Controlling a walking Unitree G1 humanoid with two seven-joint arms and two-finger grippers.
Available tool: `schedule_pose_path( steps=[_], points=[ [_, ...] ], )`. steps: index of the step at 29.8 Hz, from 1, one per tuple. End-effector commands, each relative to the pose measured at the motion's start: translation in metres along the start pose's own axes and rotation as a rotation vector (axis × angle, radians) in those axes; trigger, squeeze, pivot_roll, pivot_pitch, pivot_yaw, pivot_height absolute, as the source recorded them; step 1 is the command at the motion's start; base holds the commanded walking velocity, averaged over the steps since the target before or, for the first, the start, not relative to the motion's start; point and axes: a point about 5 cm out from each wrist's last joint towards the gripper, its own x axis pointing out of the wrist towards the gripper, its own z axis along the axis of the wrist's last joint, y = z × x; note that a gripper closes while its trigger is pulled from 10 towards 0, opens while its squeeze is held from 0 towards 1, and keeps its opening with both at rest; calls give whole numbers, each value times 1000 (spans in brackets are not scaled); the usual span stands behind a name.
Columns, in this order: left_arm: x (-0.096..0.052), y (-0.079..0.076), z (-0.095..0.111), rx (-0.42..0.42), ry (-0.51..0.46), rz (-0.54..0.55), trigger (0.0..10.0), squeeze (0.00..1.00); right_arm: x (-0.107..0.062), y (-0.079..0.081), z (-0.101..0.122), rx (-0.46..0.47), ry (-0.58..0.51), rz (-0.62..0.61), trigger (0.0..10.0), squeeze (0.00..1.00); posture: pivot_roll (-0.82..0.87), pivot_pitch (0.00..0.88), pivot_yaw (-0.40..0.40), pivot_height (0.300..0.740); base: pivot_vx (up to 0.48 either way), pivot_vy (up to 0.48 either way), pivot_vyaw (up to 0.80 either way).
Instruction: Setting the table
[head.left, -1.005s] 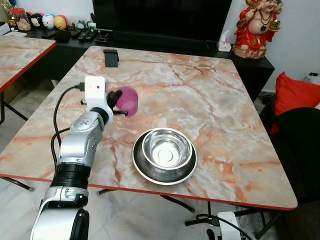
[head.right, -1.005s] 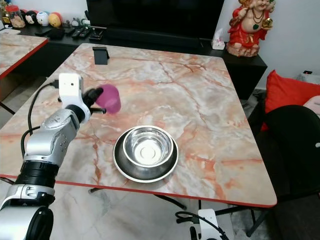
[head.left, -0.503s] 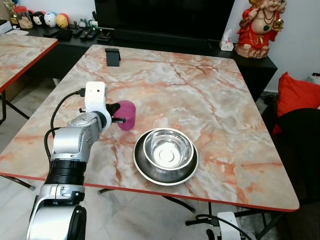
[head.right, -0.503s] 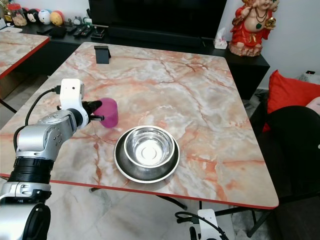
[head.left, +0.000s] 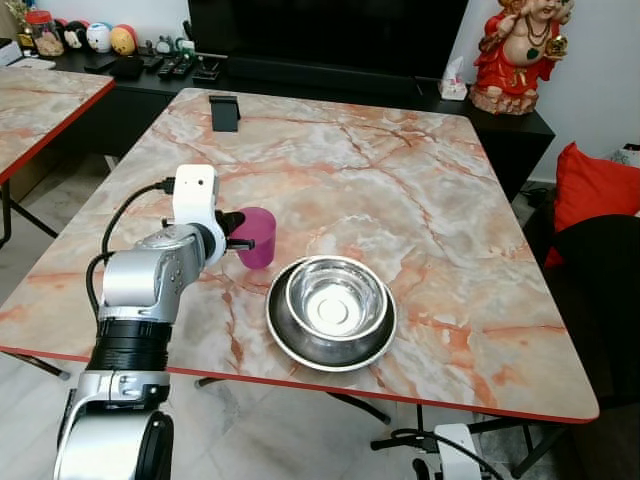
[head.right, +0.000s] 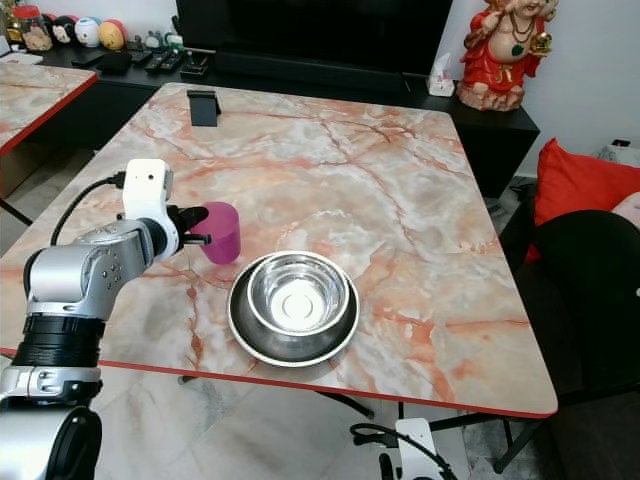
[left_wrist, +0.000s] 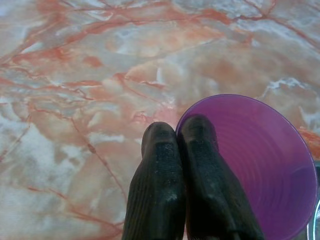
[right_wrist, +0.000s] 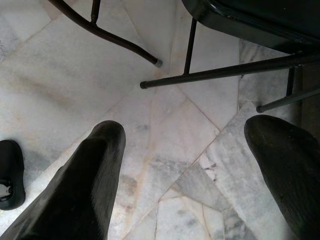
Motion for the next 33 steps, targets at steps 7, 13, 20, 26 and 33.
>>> schedule_pose_path(
  steps=[7,13,20,26,33],
  points=[
    [-1,-8,-2,26,24,-14,10000,0,0,-4,-3,-3,15,-8,10000,0,-13,0,-96,740,0,0,0],
    [-1,-10,-6,26,41,-26,10000,0,0,-4,-2,0,14,-11,10000,0,-14,0,-95,740,0,0,0],
    [0,-11,-9,36,52,-26,10000,0,0,-3,-2,0,16,-10,10000,0,-14,0,-94,740,0,0,0],
    [1,-14,-11,41,59,-27,10000,0,0,-3,-2,-1,14,-8,10000,0,-14,0,-93,740,0,0,0],
    [2,-11,-11,62,53,10,10000,0,0,-3,-2,0,15,-10,10000,0,-14,0,-94,740,0,0,0]
  ],
)
